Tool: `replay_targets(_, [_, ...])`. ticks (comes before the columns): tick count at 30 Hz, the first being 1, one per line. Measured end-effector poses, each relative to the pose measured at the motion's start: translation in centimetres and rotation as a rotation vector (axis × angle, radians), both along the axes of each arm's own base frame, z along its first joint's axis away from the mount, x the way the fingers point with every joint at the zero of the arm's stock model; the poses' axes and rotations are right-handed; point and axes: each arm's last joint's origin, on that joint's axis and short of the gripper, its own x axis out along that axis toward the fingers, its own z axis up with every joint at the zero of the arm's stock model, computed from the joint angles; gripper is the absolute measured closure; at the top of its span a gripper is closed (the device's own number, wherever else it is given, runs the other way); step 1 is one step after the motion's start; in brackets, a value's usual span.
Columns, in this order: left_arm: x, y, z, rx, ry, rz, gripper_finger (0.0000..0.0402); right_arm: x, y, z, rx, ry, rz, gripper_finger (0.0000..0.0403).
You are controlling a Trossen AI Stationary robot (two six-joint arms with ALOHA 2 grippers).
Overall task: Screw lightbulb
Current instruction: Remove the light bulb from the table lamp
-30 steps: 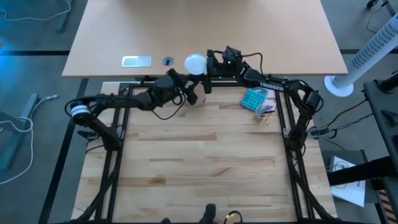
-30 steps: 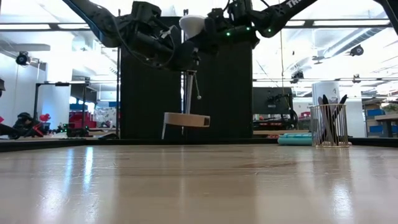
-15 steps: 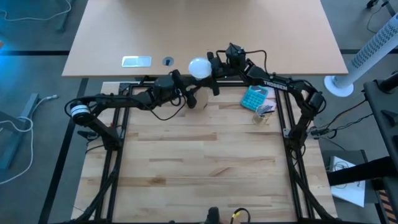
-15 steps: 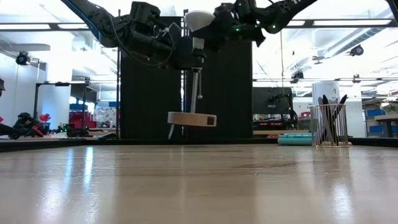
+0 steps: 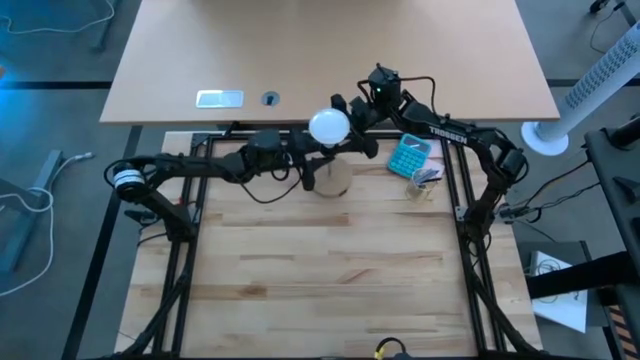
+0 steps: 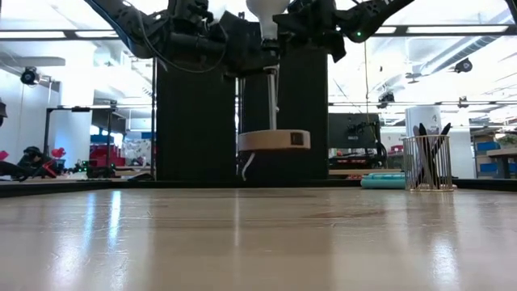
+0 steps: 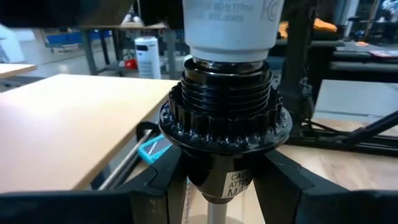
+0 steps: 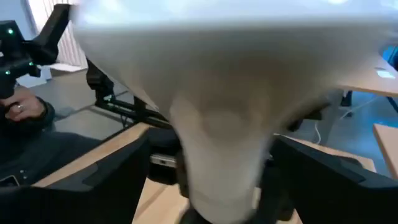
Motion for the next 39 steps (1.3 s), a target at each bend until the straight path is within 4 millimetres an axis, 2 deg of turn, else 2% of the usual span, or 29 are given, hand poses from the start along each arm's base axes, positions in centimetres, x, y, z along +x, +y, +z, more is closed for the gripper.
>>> replay_targets(5, [1.3, -0.7, -1.3, -0.006, -0.014, -0.044, 0.0264, -0.6, 0.2, -0.2, 0.067, 0.005, 0.264, 0.0084])
replay_targets(7, [1.8, -1.0, -1.5, -0.025, -0.035, -0.096, 0.0264, -0.8, 0.2, -0.2, 0.092, 0.019, 0.304, 0.0086])
replay_targets(13, [3.3, -1.4, -1.1, -0.04, -0.065, -0.142, 0.0264, -0.9, -0.1, -0.3, 0.096, 0.022, 0.307, 0.0089])
replay_targets(19, [4.5, -1.3, -1.8, -0.056, -0.05, -0.16, 0.0264, -0.9, -0.1, -0.3, 0.095, 0.02, 0.308, 0.0097])
replay_targets(39, [4.7, -1.1, -1.0, -0.05, -0.077, -0.181, 0.0264, -1.0, -0.3, -0.8, 0.103, 0.03, 0.289, 0.0193])
